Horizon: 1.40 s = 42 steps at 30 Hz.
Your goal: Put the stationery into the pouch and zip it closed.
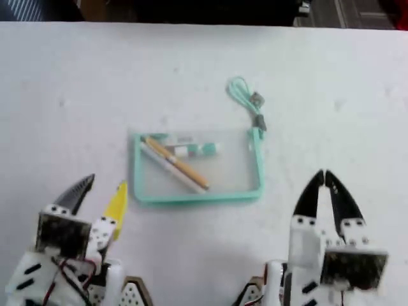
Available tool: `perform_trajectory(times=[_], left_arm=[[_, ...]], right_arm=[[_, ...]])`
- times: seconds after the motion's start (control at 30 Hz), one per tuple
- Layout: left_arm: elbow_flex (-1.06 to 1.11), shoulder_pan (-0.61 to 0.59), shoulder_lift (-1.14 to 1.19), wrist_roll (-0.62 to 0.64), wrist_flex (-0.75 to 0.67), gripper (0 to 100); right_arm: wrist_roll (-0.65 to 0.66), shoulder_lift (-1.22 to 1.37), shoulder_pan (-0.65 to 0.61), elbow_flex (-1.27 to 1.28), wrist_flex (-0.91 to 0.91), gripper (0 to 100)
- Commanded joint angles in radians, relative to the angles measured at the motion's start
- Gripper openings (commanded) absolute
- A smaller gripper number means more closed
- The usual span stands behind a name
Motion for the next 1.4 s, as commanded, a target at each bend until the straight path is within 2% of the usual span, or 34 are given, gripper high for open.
perform_trajectory(times=[0.0,0.17,0.27,0.33,0.4,0.5,0.7,0.8,0.93,1.13,1.37], left_arm=[[0.137,-0.01,0.013,0.003,-0.092,21],[0.331,-0.01,0.013,0.003,-0.118,19],[0.419,-0.01,0.013,0.003,-0.118,9],[0.465,-0.01,0.013,0.003,-0.118,1],[0.499,-0.01,0.013,0.003,-0.118,4],[0.552,-0.01,0.013,0.003,-0.133,2],[0.758,-0.013,0.013,0.003,-0.301,2],[0.779,-0.065,0.013,0.003,-0.361,2],[0.802,-0.119,0.013,0.002,-0.371,2],[0.812,-0.114,0.016,0.003,-0.35,2],[0.812,-0.122,0.016,0.0,-0.238,2]], right_arm=[[-0.009,-0.005,-0.13,0.126,-0.067,2.2],[-0.003,-0.005,-0.386,0.258,-0.079,2.2],[-0.003,-0.005,-0.433,0.308,-0.081,2.2],[-0.002,-0.005,-0.432,0.347,-0.111,2.2],[-0.002,-0.005,-0.417,0.41,-0.153,2.2],[-0.002,-0.005,-0.366,0.546,-0.259,2.2],[-0.005,-0.005,-0.216,0.836,-0.509,1.8],[-0.009,-0.004,-0.17,0.919,-0.567,1.8],[-0.011,-0.002,-0.171,0.919,-0.506,1.8],[-0.008,-0.002,-0.182,0.919,-0.372,1.8],[-0.003,-0.004,-0.177,0.919,-0.047,2.1]])
